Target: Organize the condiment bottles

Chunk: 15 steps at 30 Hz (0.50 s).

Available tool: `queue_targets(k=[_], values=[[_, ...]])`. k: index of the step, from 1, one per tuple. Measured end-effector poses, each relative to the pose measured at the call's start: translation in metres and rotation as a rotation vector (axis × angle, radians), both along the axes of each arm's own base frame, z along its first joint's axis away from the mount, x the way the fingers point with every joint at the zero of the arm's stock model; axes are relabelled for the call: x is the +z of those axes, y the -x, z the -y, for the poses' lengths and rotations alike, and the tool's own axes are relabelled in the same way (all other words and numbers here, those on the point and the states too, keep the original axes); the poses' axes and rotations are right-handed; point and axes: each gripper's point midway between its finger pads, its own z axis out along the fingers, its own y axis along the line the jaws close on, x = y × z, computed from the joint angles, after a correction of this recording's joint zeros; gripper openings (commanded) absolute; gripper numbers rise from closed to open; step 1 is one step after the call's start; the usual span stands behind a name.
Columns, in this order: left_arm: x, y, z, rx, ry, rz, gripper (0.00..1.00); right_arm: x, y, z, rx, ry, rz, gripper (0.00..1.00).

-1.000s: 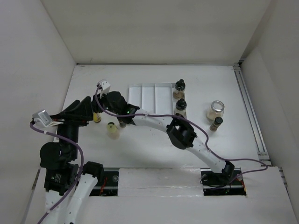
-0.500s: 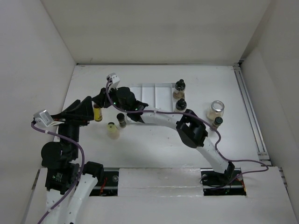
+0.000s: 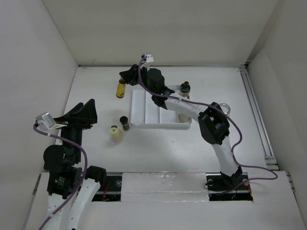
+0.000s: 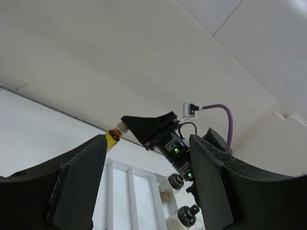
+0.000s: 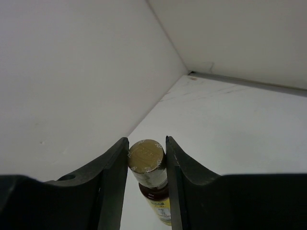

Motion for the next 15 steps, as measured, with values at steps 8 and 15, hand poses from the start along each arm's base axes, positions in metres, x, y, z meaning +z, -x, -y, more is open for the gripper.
queue_targets(k=[8,15], values=[[-0.004,-0.003,0.002,-0.007,-0.004,-0.003,0.65,-0.023,-0.055,0.062,-0.129,0.051,-0.026,0.28],[-0.008,-0.007,0.005,-0.014,-0.010,-0.018,0.65,-0.040,-0.063,0.074,-0.155,0.107,-0.028,0.28]])
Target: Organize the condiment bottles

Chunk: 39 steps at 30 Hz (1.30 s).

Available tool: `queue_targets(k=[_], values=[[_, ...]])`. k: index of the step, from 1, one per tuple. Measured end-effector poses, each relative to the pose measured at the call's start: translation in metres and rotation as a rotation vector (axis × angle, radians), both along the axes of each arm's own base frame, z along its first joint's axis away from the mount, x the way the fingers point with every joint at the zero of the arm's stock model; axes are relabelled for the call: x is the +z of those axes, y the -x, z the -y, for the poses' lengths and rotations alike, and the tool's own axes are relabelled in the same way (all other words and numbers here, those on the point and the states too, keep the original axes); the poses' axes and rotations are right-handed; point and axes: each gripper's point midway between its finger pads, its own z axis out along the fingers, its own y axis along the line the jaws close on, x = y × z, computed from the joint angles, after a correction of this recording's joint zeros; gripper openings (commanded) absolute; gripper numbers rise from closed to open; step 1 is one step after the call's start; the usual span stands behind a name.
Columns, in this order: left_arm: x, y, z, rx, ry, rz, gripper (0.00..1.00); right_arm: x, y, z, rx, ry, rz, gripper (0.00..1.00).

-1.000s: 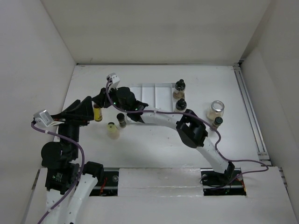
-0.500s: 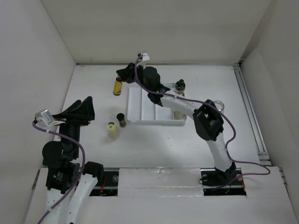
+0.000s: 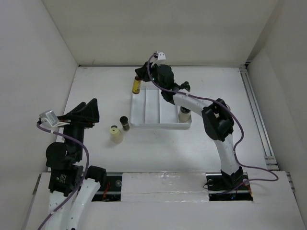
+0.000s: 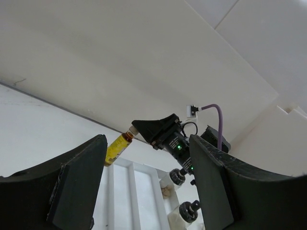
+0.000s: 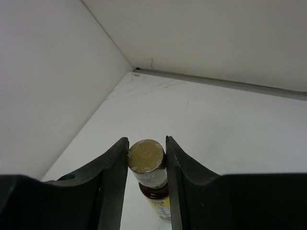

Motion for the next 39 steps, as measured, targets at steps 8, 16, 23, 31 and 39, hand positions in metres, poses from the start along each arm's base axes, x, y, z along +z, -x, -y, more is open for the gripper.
queue_targets(k=[8,16,23,31,39], values=[[-0.003,-0.004,0.003,-0.009,-0.006,-0.014,0.65,-0.024,-0.011,0.000,-0.015,0.072,-0.004,0.28],[-0.004,-0.007,0.005,-0.017,-0.011,-0.022,0.65,-0.070,-0.028,-0.003,-0.040,0.169,-0.045,0.29],[-0.009,-0.010,0.006,-0.018,-0.014,-0.034,0.65,-0.069,-0.033,-0.001,-0.060,0.202,-0.033,0.30],[-0.009,-0.011,0.007,-0.024,-0.016,-0.035,0.65,-0.070,-0.034,0.001,-0.085,0.239,-0.004,0.50],[-0.009,-0.010,0.008,-0.027,-0.017,-0.035,0.65,-0.083,-0.022,-0.004,-0.070,0.276,-0.009,0.63]])
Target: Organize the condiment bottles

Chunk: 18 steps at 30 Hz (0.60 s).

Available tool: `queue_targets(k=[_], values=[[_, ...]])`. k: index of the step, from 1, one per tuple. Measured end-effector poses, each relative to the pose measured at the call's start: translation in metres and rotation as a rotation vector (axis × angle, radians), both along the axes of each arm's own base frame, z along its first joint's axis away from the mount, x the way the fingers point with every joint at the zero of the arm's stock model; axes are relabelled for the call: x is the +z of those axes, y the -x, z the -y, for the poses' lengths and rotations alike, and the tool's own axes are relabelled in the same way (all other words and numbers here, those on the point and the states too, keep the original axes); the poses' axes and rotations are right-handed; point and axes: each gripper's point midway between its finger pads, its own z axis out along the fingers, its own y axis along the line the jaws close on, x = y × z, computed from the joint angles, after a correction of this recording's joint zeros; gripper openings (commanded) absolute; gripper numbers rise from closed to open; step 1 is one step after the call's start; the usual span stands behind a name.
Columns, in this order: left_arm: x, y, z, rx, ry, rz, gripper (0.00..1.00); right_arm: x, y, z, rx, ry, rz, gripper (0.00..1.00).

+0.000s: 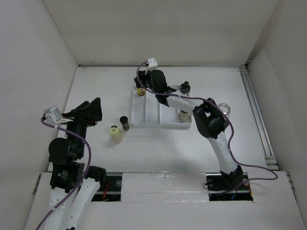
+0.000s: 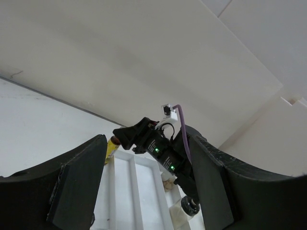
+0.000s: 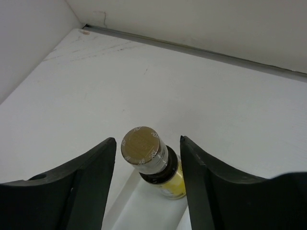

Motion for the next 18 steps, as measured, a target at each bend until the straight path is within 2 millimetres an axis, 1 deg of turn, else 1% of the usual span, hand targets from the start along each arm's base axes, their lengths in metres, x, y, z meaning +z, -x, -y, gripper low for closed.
queue_targets(k=[1,4,5,6,8,10,11,12,13,14,15,16,17,18], values=[[0.000,0.000,0.000,0.000,0.000,0.000,0.65,0.000,0.001,0.001,0.000,0.003,-0.001,0.68],[0.000,0.000,0.000,0.000,0.000,0.000,0.65,0.006,0.006,0.002,0.005,0.003,0.002,0.75],[0.000,0.000,0.000,0.000,0.000,0.000,0.65,0.011,0.009,0.003,0.006,0.000,0.006,0.79],[0.000,0.000,0.000,0.000,0.000,0.000,0.65,0.019,0.011,0.004,0.007,-0.005,0.012,0.81],[0.000,0.000,0.000,-0.001,0.000,0.000,0.65,0.039,0.018,0.009,0.011,-0.013,0.028,0.82],[0.000,0.000,0.000,-0.001,0.000,0.000,0.65,0.068,0.027,0.014,0.015,-0.033,0.057,0.82],[0.000,0.000,0.000,-0.001,0.000,0.000,0.65,0.086,0.032,0.016,0.018,-0.047,0.076,0.81],[0.000,0.000,0.000,-0.001,0.000,0.000,0.65,0.106,0.040,0.020,0.020,-0.062,0.099,0.71],[0.000,0.000,0.000,-0.001,0.000,0.000,0.65,0.123,0.048,0.023,0.025,-0.071,0.119,0.64],[0.000,0.000,0.000,-0.002,-0.001,-0.001,0.65,0.140,0.059,0.026,0.034,-0.084,0.136,0.55],[-0.001,0.000,0.001,-0.004,-0.001,-0.001,0.65,0.154,0.071,0.027,0.049,-0.096,0.151,0.34],[-0.001,0.000,0.001,-0.005,-0.002,-0.002,0.65,0.165,0.086,0.027,0.069,-0.105,0.162,0.29],[-0.001,0.000,0.001,-0.007,-0.003,-0.002,0.65,0.172,0.104,0.025,0.097,-0.113,0.165,0.26],[-0.001,0.000,0.002,-0.008,-0.002,-0.002,0.65,0.177,0.121,0.020,0.128,-0.120,0.165,0.26]])
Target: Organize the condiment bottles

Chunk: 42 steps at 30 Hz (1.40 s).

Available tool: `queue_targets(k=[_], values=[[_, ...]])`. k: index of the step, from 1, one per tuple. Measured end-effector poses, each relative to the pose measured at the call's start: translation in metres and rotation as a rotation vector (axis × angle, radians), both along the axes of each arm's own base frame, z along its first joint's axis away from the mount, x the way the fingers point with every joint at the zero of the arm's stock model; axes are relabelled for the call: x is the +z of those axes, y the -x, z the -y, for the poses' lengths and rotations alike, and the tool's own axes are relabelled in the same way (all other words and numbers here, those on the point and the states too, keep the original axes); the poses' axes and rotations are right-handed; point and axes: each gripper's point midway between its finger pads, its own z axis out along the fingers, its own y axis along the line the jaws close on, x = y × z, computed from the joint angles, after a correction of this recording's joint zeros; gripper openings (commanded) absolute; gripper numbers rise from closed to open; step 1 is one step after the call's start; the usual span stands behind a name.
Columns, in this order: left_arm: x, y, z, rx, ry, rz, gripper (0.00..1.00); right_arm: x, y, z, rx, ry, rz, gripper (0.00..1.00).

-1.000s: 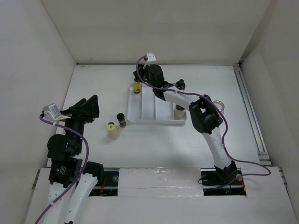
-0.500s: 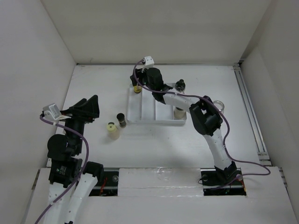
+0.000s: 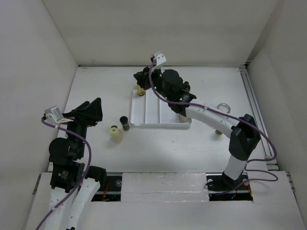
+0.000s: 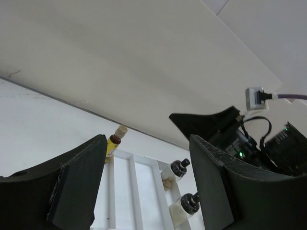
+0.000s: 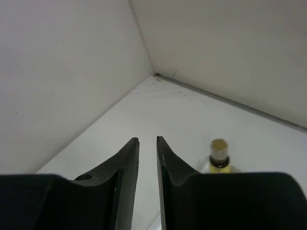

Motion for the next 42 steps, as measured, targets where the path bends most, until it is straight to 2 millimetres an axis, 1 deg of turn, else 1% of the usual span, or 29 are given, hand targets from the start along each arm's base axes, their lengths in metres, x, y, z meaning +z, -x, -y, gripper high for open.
queue_targets(k=[1,2,3,4,5,6,7,8,9,11,14,18,25,27,30,32,34,36,39,42], values=[[0.000,0.000,0.000,-0.001,-0.001,0.000,0.65,0.001,0.018,-0.007,0.036,0.000,-0.001,0.32],[0.000,0.000,0.000,-0.002,-0.002,0.000,0.65,-0.004,0.035,-0.016,0.077,0.007,-0.007,0.38],[0.000,0.000,0.000,-0.002,-0.004,0.000,0.65,-0.013,0.052,-0.027,0.123,0.024,-0.019,0.44],[0.000,0.000,0.000,-0.002,-0.004,0.000,0.65,-0.023,0.066,-0.037,0.162,0.044,-0.033,0.58],[0.000,0.000,0.000,-0.002,-0.005,0.000,0.65,-0.037,0.079,-0.047,0.199,0.073,-0.053,0.63],[0.000,0.000,0.000,-0.002,-0.005,0.000,0.65,-0.055,0.092,-0.055,0.240,0.117,-0.074,0.69],[0.000,0.000,0.001,-0.002,-0.005,0.001,0.65,-0.072,0.105,-0.062,0.271,0.150,-0.098,0.70],[0.000,0.000,0.001,-0.003,-0.006,0.001,0.65,-0.090,0.117,-0.065,0.299,0.186,-0.120,0.73],[0.000,0.000,0.001,-0.005,-0.007,0.001,0.65,-0.107,0.127,-0.066,0.320,0.218,-0.147,0.73],[0.000,0.000,0.001,-0.007,-0.009,0.001,0.65,-0.139,0.138,-0.061,0.341,0.280,-0.197,0.75],[0.000,0.000,0.001,-0.007,-0.010,0.002,0.65,-0.171,0.144,-0.051,0.342,0.342,-0.256,0.75],[0.000,0.001,0.001,-0.007,-0.010,0.003,0.65,-0.190,0.142,-0.051,0.334,0.373,-0.284,0.75],[0.000,0.001,0.001,-0.007,-0.010,0.003,0.65,-0.231,0.129,-0.071,0.329,0.427,-0.322,0.75],[0.000,0.001,0.001,-0.007,-0.010,0.003,0.65,-0.238,0.126,-0.075,0.327,0.440,-0.328,0.75],[0.000,0.001,0.001,-0.007,-0.010,0.003,0.65,-0.242,0.122,-0.081,0.327,0.443,-0.327,0.75],[0.000,0.001,0.001,-0.007,-0.010,0.003,0.65,-0.238,0.120,-0.085,0.327,0.437,-0.321,0.73],[0.000,0.001,0.001,-0.007,-0.010,0.003,0.65,-0.233,0.116,-0.091,0.328,0.424,-0.310,0.70],[0.000,0.001,0.001,-0.007,-0.010,0.003,0.65,-0.229,0.113,-0.097,0.329,0.414,-0.300,0.59],[0.000,0.001,0.001,-0.008,-0.010,0.003,0.65,-0.231,0.112,-0.101,0.329,0.410,-0.296,0.46],[0.000,0.001,0.002,-0.011,-0.011,0.003,0.65,-0.230,0.113,-0.103,0.324,0.406,-0.290,0.42]])
